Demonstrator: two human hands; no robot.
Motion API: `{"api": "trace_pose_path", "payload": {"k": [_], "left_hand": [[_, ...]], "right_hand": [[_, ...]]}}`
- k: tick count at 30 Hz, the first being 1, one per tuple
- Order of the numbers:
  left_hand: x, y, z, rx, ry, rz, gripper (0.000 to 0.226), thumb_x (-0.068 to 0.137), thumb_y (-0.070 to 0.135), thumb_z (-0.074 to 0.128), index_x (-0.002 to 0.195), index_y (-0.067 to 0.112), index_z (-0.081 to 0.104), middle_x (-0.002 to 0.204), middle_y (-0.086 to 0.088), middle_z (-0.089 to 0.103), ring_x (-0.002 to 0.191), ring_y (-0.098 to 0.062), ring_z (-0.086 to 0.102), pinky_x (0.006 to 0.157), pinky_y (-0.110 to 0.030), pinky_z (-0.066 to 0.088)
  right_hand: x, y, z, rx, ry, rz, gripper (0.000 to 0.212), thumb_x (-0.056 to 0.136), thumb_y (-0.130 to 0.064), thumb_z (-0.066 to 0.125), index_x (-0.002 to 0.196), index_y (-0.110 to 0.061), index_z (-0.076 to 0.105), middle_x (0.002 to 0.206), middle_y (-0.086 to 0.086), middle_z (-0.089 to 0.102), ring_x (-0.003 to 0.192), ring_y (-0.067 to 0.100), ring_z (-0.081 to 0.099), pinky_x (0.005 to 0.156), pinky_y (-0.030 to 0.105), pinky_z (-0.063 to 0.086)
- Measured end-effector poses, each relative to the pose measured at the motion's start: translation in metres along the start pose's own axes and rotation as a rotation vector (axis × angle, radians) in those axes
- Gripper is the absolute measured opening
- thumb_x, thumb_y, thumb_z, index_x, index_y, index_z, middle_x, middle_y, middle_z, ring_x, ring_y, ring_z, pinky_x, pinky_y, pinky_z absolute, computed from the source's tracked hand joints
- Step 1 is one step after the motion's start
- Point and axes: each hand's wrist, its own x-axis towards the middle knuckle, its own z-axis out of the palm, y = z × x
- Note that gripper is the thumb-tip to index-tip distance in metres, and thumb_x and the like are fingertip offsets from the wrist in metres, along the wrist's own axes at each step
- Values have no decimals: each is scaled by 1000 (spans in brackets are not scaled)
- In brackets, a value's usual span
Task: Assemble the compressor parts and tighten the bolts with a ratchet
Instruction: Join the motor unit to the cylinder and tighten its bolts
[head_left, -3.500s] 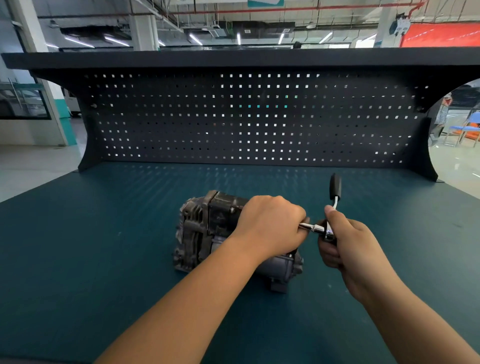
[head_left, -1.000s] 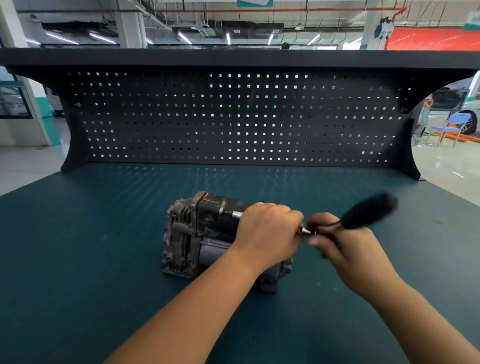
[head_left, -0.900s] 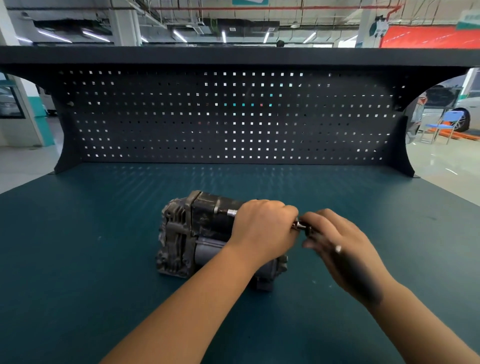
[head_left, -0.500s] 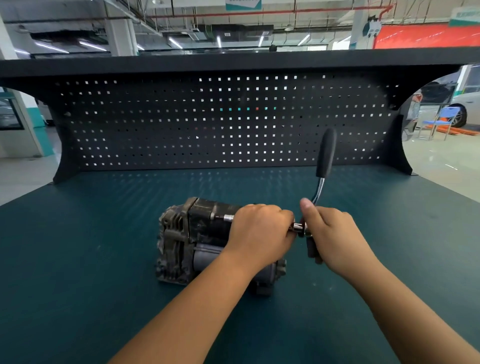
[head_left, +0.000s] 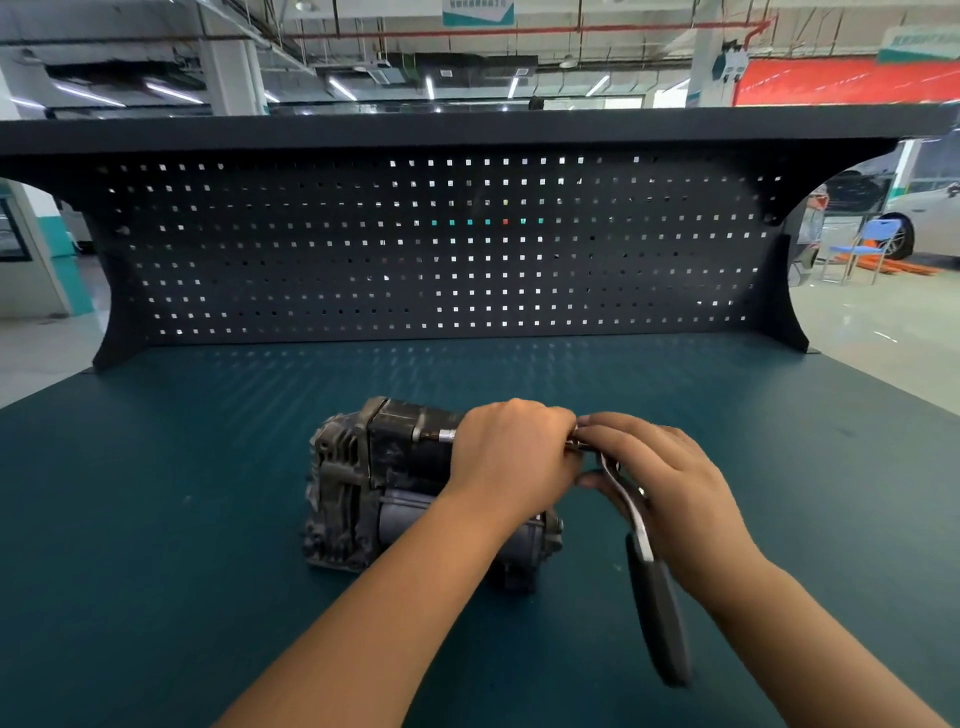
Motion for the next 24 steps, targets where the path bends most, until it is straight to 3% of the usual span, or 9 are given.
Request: {"api": "trace_pose_path", "payload": {"k": [5,7,8,11,12,14,18,22,24], "left_hand": [[-1,1,0,4,-29,21,18,84,34,51,79,19,59,81,-1,64,79,-26,59,49,-29,19],[-3,0,0,28,-32,37,20,85,34,50,76,18,57,78,-3,63,77,-28,59,46,-28,15],[-3,0,-1,42,-33,40,21,85,34,49,75,17,57,77,-4,64,76,-28,59,46,-28,15],[-5,0,-1,27,-43,48,21,84,32,50,67,19,49,74,-4,63,71,-29,57,45,-25,12],[-5,0,-2,19,-46,59,20,82,30,51,65,20,46,72,-4,63,70,-29,57,45,-23,12],[-6,-1,-2,22,-48,80,19,81,27,51,65,21,43,72,-4,62,68,-28,57,45,-22,11],[-7,-2,-1,29,-46,91,16,81,26,50,66,21,45,71,-3,61,67,-27,54,45,-23,11],[-7,-2,-2,20,-41,63,14,80,28,52,70,18,55,72,-3,62,68,-27,54,45,-22,11],[-7,-1,-2,25,-44,62,13,79,28,53,72,18,59,72,-3,62,68,-26,56,45,-23,11]], "right_hand": [[-2,-4,6,94,79,163,27,75,-19,67,98,-4,70,99,-2,69,85,10,59,74,26,44],[6,-13,4,241,73,319,17,83,-23,59,83,-10,70,82,-14,68,76,6,58,69,18,43],[12,-16,5,307,68,414,26,90,-29,53,72,-14,65,67,-20,61,68,3,54,62,13,38],[30,-18,9,437,-29,756,62,95,-48,39,64,4,52,49,-7,45,49,8,38,49,22,32],[36,-15,9,439,-95,846,65,95,-48,37,68,10,51,50,0,47,50,13,40,50,28,34],[43,-8,7,396,-244,956,66,96,-48,34,68,10,52,47,6,52,45,15,45,47,26,33],[42,-7,-2,361,-315,890,59,94,-49,37,58,-4,49,40,1,54,33,7,42,38,20,32],[11,-13,-4,284,-78,584,43,95,-48,39,74,-13,51,61,-3,58,62,13,52,52,24,36],[2,-13,-4,342,5,473,16,95,-32,49,84,-21,53,77,-10,60,74,6,54,58,16,39]]}}
